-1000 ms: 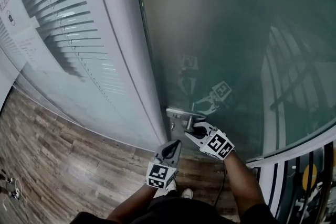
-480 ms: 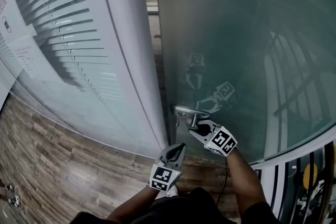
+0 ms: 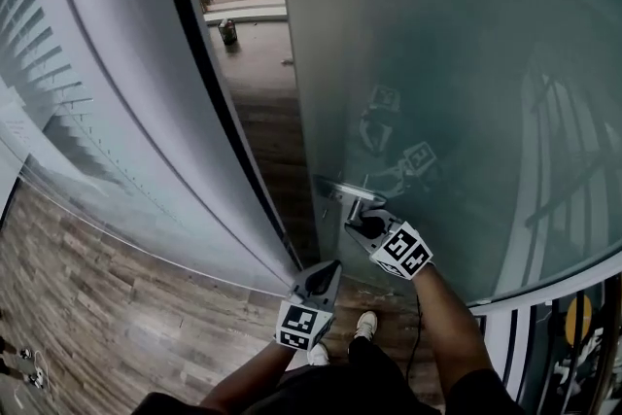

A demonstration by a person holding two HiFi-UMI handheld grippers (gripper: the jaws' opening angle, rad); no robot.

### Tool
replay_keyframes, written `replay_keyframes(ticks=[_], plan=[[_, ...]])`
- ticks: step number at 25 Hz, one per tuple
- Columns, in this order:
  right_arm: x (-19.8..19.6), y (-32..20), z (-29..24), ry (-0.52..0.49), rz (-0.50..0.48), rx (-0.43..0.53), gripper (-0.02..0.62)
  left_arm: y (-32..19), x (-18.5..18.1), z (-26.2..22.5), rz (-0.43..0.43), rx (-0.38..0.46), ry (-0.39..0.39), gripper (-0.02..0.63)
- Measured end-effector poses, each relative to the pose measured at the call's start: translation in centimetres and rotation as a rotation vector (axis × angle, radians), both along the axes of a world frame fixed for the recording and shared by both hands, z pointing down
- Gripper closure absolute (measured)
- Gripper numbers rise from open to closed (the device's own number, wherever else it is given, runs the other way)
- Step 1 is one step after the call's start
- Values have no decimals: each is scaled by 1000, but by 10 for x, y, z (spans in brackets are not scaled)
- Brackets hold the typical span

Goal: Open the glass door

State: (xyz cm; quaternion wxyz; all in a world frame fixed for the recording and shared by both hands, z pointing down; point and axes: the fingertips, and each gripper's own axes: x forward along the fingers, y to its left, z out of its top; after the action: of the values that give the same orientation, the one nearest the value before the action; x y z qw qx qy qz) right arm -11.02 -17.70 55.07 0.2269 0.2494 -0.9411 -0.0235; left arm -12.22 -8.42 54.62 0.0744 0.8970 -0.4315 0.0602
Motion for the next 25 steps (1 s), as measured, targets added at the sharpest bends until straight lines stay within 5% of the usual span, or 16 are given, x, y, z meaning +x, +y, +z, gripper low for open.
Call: replay_keyframes(ticks=[4,10,25], plan=[[2,-44,13,4,17,-18,546,-46,8,4,-17,12,-2,607],[47,-100,-8,-15,70,-44,546,-91,54,-21,-62,5,-5,607],[140,-261,3,-37,259,-100,549,-202,98,-16,-199,15,-30,607]])
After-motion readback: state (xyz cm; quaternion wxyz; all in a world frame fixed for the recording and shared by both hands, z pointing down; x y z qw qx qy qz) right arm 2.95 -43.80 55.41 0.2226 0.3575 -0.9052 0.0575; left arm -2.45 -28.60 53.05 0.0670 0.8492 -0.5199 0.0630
